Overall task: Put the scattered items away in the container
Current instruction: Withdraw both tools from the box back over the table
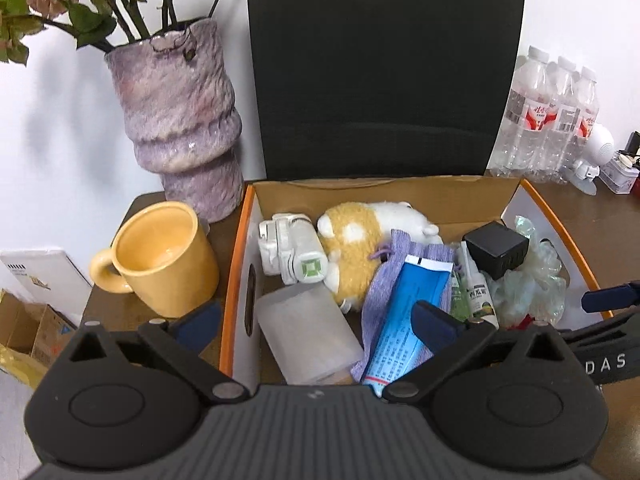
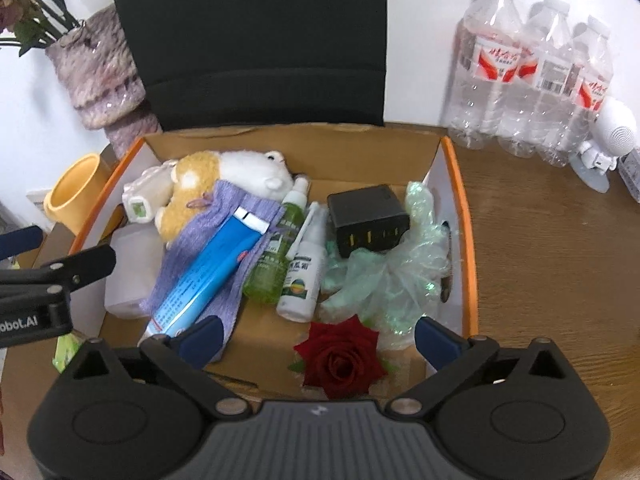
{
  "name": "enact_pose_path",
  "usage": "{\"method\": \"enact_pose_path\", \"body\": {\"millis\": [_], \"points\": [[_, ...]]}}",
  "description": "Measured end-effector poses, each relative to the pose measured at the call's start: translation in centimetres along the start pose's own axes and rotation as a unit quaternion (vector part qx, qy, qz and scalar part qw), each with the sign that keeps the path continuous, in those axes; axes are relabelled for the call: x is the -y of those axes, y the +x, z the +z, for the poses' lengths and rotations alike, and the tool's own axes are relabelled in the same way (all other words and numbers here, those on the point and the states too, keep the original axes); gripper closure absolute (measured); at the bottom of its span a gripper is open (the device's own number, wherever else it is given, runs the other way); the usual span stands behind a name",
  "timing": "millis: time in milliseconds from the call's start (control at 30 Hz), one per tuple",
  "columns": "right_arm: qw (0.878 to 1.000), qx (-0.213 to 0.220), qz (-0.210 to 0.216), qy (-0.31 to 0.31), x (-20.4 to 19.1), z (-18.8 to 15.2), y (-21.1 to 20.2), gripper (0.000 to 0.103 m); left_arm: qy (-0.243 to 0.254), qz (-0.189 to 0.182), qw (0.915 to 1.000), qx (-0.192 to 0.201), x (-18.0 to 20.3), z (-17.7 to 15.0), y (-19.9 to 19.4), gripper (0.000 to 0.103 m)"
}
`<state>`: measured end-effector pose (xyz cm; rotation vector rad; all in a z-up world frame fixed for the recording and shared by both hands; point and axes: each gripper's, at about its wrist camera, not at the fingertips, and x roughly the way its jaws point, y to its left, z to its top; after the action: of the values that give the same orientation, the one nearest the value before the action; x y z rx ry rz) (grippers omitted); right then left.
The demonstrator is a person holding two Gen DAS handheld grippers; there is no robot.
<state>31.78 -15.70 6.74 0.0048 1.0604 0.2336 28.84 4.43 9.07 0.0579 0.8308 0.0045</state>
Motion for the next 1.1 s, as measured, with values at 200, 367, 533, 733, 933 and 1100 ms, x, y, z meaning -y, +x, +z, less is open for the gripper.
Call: {"method": "enact_pose_path", "body": {"millis": [200, 367, 533, 733, 933, 1100], "points": [[1.0, 0.006, -0.005, 0.004, 0.0, -0.1, -0.9, 0.001, -0.005, -0.019, 0.9998, -0.008, -0.2, -0.4, -1.5, 0.0], [1.0, 0.027, -0.012, 0.0, -0.3, -1.1, -3.4, 0.001, -0.007, -0.044, 0.999, -0.003, -0.1, -1.7, -4.0, 0.0], [0.999, 0.027, -0.02, -0.004, -0.6, -3.4, -5.4, 0.001, -0.032, -0.057, 0.9978, 0.013, -0.8, -3.0, -7.1, 0.0], [0.999, 0.031, -0.026, -0.033, -2.5, -6.6, -9.4, 0.001, -0.029, -0.063, 0.9972, 0.027, -0.4, -5.3, -12.3, 0.0], [0.997, 0.061, -0.012, -0.033, -3.4, -10.4, -14.7, 0.001, -0.036, -0.059, 0.9966, 0.044, 0.2, -8.8, -16.4, 0.0], [0.997, 0.067, -0.02, -0.042, -3.7, -14.0, -16.5, 0.0, -0.037, -0.061, 0.9957, 0.059, 1.1, -11.8, -18.9, 0.0]]}}
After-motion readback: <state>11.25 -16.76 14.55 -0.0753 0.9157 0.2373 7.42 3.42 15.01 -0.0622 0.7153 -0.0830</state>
